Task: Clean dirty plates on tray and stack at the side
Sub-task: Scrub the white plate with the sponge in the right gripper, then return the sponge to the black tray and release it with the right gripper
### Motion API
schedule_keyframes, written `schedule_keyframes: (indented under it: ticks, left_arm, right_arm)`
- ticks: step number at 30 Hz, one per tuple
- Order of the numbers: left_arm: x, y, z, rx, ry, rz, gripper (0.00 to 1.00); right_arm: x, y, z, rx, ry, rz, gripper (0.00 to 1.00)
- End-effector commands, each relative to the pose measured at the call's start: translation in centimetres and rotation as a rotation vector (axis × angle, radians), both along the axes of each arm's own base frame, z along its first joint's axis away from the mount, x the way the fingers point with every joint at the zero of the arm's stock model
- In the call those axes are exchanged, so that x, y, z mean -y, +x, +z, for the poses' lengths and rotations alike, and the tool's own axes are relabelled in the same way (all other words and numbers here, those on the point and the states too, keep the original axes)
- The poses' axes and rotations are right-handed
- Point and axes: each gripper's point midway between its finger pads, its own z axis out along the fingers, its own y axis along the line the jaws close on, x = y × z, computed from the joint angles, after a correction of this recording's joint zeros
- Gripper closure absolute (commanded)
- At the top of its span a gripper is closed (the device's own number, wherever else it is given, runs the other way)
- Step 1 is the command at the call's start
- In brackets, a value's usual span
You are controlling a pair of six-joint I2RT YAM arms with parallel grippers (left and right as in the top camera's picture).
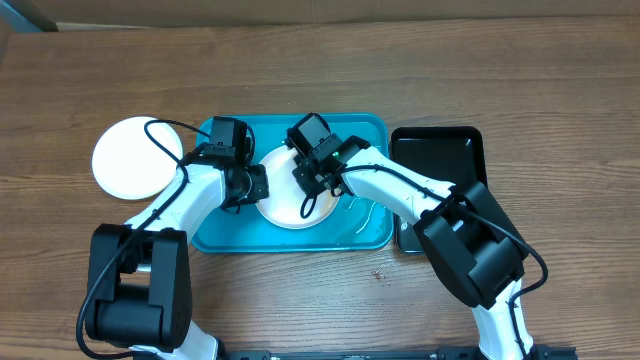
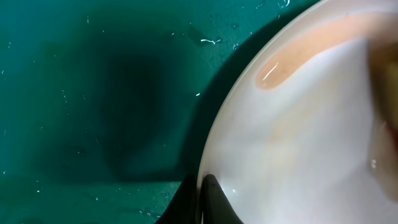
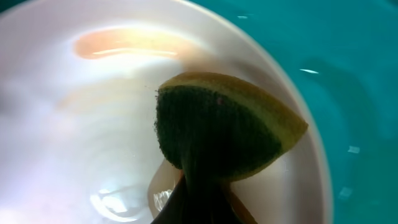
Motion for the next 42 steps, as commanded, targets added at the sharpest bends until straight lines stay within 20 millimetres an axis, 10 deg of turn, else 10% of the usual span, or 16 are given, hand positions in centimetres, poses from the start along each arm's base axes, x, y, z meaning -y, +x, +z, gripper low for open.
schedule_keyframes:
  ticks: [1, 9, 15, 25, 36, 40, 42]
  left_arm:
    - [0.3, -0.4, -0.5, -0.013, 0.004, -0.028, 0.96]
    - [0.3, -0.5, -0.5, -0.015, 0.004, -0.028, 0.92]
    - [0.3, -0.6, -0.5, -0.020, 0.004, -0.028, 0.85]
    - [1.6, -1.0, -0.4, -0.036, -0.073, -0.044, 0.74]
    - [1.7, -1.1, -0.4, -0.042, -0.080, -0.045, 0.93]
    - [1.7, -1.1, -0.4, -0.042, -0.080, -0.045, 0.75]
    - [1.7, -1.1, -0.4, -0.043, -0.081, -0.036, 0.58]
  right_arm:
    - [-3.0, -2.4, 1.8, -0.130, 0.167, 0.085, 0.96]
    - [-1.1, 2.3, 12.5, -0.039, 0.309, 0.022, 0.96]
    - [7.6, 4.5, 17.1, -0.044, 0.293, -0.155, 0.96]
    - [24.8, 2.8, 10.4, -0.336, 0.116, -0.567, 0.96]
    - [27.1, 0.4, 1.4, -0.375, 0.106, -0.628, 0.94]
    - [27.4, 0.4, 1.6, -0.387, 0.102, -0.685, 0.22]
    - [27.7, 1.2, 3.1, -0.391, 0.126, -0.737, 0.16]
